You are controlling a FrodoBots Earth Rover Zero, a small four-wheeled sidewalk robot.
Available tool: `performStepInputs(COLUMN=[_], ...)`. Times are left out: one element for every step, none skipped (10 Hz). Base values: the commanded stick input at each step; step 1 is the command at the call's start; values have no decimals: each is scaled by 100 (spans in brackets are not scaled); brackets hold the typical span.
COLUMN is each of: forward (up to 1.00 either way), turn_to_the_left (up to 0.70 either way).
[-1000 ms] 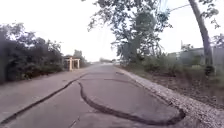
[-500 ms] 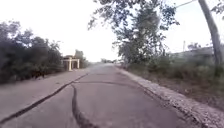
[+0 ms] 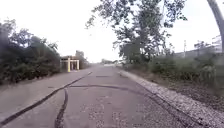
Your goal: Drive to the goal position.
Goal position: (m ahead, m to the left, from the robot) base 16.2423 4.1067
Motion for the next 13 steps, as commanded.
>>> performStepInputs(forward=[100, 100, 100, 100, 100, 100, 100, 100, 100, 100, 100, 100, 100], turn_to_the_left=[0, 0, 0, 0, 0, 0, 0, 0, 0, 0, 0, 0, 0])
